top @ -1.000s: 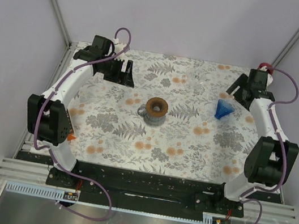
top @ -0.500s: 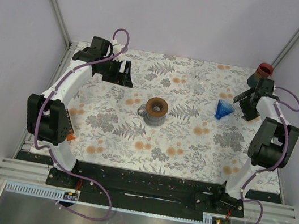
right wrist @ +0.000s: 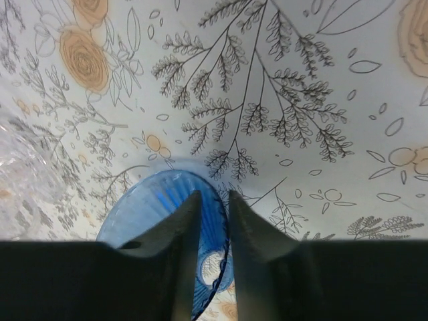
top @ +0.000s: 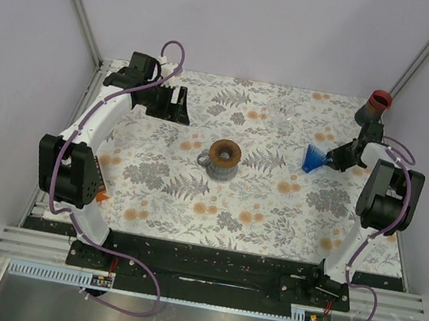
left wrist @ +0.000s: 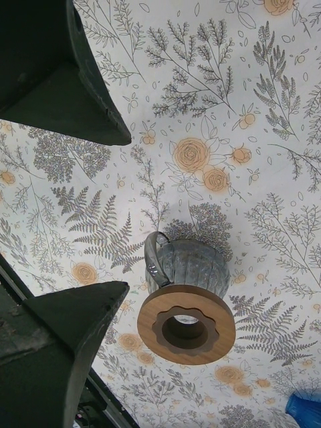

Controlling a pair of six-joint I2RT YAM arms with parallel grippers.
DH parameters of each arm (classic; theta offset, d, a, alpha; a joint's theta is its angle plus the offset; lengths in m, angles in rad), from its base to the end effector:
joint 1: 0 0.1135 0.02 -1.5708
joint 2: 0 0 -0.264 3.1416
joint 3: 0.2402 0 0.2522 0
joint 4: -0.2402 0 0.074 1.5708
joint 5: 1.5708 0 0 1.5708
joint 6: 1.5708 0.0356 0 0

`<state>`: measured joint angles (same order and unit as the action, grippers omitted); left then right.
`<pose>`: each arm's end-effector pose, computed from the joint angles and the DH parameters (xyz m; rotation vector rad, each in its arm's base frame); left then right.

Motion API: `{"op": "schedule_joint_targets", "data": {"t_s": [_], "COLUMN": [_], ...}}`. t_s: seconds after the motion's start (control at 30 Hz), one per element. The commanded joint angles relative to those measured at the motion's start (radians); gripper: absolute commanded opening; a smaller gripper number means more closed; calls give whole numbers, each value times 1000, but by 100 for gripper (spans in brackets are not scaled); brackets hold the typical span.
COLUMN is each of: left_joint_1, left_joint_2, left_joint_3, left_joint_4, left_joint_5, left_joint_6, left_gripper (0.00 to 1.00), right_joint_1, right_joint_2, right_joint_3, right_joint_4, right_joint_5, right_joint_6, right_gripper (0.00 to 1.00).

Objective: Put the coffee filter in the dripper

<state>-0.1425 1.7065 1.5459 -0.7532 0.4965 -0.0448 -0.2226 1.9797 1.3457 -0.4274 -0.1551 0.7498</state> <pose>0.3653 -0.0695 0.3117 0.3308 2.4349 -0.6959 0.4022 -0.0854 0.1637 1.1973 2.3807 0.3806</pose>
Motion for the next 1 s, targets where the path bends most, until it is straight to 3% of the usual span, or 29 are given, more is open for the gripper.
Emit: {"op": "schedule_joint_targets", "data": {"t_s": [0.0,0.03,0.13,0.3,0.47,0.6,0.73,0.97], "left_joint_1": [6,7,9,14,14,15,18,17], "left_joint_2": [-1,-4,-8,-4,1,-5,-7,-19], "left_joint_3": [11,10,10,13,28,20,17,14], "left_joint_4": [37,34,35,35,14,9,8,3], "left_joint_5": [8,10,10,8,11,10,13,36], "left_joint_6": [2,3,8,16,34,39,39,39], "left_gripper": [85,85,85,85,85,85,85,85], "right_joint_1": [3,3,3,49,276,452,610,788], "right_joint_2": [-53,-59,-103,-244,-373,-465,-506,-456], "right_joint_3": [-34,-39,-45,-25,30,-2,-23,-34], "right_joint_4": [75,81,88,89,65,186,318,384], "right_joint_5": [-102,-110,-121,-66,190,261,232,-15], "right_joint_6": [6,3,-12,-113,-367,-518,-615,-688], "right_gripper": [21,10,0,0,0,0,0,0]}}
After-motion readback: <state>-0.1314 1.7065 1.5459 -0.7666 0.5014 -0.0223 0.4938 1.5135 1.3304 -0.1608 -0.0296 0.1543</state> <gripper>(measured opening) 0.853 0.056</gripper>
